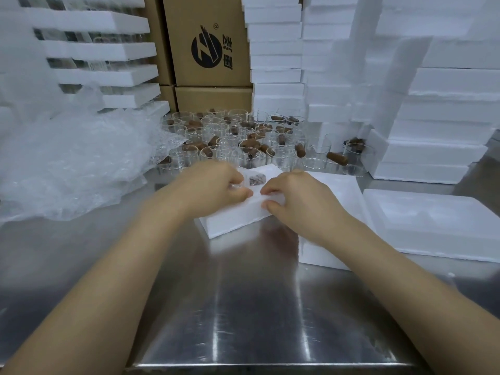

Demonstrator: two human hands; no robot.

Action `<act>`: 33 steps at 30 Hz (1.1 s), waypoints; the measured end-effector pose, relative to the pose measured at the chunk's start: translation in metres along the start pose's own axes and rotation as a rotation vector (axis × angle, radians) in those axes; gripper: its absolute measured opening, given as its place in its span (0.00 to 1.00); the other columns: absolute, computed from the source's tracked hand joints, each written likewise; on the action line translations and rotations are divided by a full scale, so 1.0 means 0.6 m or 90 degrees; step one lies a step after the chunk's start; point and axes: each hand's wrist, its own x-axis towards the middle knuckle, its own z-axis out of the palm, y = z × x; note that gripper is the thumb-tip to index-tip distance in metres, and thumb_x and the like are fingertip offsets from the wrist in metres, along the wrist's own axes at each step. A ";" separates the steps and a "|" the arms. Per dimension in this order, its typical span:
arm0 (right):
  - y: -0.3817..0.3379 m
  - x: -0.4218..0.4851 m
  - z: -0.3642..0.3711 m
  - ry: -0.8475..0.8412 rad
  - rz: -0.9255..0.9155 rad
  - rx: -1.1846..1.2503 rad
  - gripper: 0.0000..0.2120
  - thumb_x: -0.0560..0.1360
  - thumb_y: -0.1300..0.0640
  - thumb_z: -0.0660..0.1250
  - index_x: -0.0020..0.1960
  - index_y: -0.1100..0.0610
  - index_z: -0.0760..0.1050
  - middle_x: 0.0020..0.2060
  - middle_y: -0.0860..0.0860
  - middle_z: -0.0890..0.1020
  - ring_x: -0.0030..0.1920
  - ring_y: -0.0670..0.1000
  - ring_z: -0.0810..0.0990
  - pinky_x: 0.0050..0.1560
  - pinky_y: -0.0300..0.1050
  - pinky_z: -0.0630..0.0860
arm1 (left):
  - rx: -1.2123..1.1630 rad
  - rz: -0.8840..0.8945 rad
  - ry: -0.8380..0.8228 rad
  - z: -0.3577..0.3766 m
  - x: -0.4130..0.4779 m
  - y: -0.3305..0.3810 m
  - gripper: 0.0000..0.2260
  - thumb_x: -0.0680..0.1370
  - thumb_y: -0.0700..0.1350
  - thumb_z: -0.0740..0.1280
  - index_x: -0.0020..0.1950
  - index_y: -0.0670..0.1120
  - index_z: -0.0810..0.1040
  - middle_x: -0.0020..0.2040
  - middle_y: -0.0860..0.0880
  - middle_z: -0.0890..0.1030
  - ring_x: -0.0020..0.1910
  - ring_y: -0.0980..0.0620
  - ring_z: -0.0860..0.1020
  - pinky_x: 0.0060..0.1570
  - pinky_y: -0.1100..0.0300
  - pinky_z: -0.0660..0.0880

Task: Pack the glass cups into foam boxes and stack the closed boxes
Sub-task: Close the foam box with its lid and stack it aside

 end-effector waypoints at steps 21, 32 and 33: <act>0.138 0.023 -0.044 -0.035 0.250 0.005 0.12 0.72 0.64 0.69 0.54 0.58 0.80 0.48 0.55 0.81 0.49 0.57 0.78 0.48 0.43 0.77 | -0.311 -0.338 -0.016 -0.041 -0.027 -0.063 0.24 0.74 0.65 0.64 0.30 0.47 0.79 0.23 0.52 0.77 0.19 0.56 0.67 0.27 0.64 0.69; 0.149 0.016 -0.099 0.379 0.320 0.522 0.09 0.71 0.57 0.68 0.36 0.52 0.68 0.32 0.47 0.71 0.24 0.40 0.70 0.21 0.30 0.64 | -0.371 -0.286 -0.115 -0.023 -0.023 -0.041 0.18 0.78 0.63 0.59 0.45 0.48 0.73 0.43 0.44 0.82 0.40 0.44 0.85 0.49 0.49 0.81; 0.147 0.016 -0.098 0.411 0.323 0.507 0.09 0.70 0.55 0.67 0.36 0.51 0.66 0.32 0.47 0.70 0.27 0.43 0.71 0.22 0.32 0.65 | -0.359 -0.267 -0.082 -0.014 -0.020 -0.036 0.17 0.79 0.62 0.58 0.44 0.49 0.73 0.42 0.46 0.80 0.43 0.43 0.84 0.49 0.50 0.80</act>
